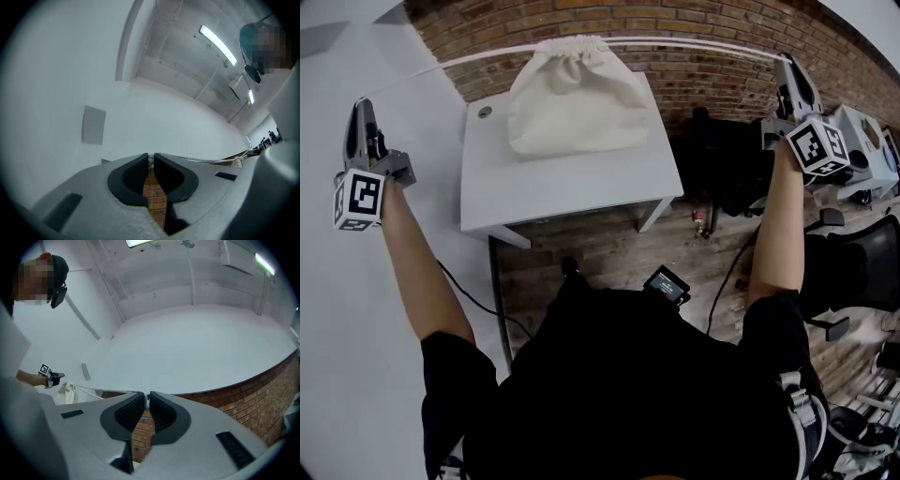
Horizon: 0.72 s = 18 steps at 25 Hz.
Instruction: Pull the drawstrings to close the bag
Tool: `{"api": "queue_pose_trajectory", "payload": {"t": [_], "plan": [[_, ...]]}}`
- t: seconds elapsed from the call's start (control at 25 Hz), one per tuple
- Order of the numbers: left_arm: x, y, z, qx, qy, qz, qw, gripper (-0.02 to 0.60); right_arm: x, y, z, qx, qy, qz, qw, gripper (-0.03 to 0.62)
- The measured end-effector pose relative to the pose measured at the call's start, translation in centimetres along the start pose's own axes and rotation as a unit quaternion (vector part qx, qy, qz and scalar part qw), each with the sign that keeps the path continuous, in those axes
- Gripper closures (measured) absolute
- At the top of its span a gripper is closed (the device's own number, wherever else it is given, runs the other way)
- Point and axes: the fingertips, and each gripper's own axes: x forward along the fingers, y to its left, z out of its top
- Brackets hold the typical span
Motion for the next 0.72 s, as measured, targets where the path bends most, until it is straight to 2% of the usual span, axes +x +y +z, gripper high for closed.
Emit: {"api": "queue_pose_trajectory", "payload": {"t": [0.4, 0.72], "plan": [[0.6, -1.3, 1.0, 0.016, -0.001, -0.035, 0.9992, 0.535, -0.5, -0.3, -0.3, -0.007, 0.011, 0.017, 1.000, 0.554], [1.3, -1.5, 0.6, 0.011, 0.024, -0.060, 0.9978, 0.535, -0.1, -0.1, -0.7, -0.030, 0.038, 0.042, 0.998, 0.554]]}}
